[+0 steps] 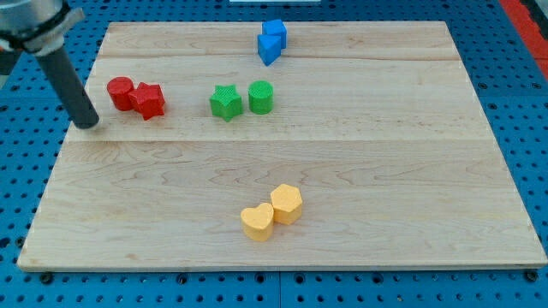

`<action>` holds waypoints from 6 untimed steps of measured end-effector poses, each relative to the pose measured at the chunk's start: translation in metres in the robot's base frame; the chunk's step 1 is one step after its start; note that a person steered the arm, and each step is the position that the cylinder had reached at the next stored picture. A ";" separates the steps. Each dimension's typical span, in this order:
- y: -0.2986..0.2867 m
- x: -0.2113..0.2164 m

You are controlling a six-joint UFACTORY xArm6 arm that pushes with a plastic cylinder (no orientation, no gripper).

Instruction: Move the arm below the red star

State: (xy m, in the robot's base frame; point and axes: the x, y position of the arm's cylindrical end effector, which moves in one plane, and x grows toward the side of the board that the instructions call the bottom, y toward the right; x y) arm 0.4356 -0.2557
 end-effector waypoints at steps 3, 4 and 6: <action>-0.001 0.026; 0.036 0.006; 0.116 -0.036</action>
